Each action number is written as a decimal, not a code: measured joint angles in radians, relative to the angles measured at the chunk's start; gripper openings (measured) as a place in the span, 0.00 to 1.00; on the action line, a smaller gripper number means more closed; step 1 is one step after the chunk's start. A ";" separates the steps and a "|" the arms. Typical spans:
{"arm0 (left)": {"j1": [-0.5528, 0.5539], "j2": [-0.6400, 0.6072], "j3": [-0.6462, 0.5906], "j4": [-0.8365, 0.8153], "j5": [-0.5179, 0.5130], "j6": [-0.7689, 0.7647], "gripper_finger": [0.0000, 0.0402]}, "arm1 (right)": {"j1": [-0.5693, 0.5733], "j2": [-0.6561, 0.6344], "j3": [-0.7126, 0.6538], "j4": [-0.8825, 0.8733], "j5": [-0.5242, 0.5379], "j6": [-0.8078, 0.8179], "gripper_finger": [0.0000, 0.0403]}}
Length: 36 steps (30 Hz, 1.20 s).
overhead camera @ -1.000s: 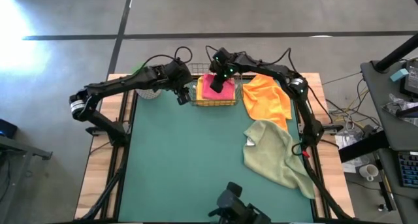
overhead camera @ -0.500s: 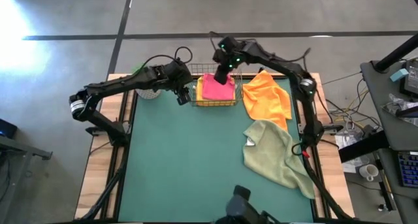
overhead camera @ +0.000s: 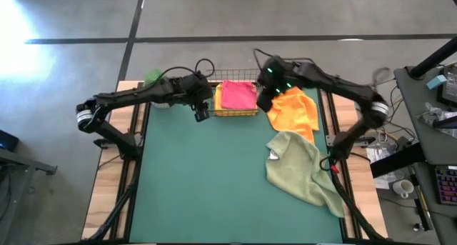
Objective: Fold microfiber towels
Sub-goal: Fold the green microfiber cloth
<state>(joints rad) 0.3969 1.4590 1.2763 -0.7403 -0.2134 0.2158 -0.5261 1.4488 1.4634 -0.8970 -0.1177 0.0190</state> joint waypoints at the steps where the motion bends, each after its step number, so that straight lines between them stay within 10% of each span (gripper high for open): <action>1: -0.007 0.000 -0.010 0.006 0.000 0.000 0.41 | 0.017 -0.043 -0.040 -0.002 0.008 0.041 0.02; 14: -0.119 -0.001 -0.123 0.106 0.002 0.001 0.41 | 0.382 -0.334 -0.416 0.020 0.265 0.621 0.02; 28: -0.198 -0.003 -0.124 0.104 0.000 -0.027 0.41 | 0.523 -0.264 -0.614 0.148 0.267 0.908 0.03; 36: -0.209 -0.003 -0.124 0.104 0.000 -0.028 0.41 | 0.524 -0.140 -0.611 0.288 0.182 0.867 0.22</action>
<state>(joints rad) 0.1875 1.4563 1.1522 -0.6365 -0.2134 0.1874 -0.0017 1.3091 0.8523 -0.6089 0.0642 0.8857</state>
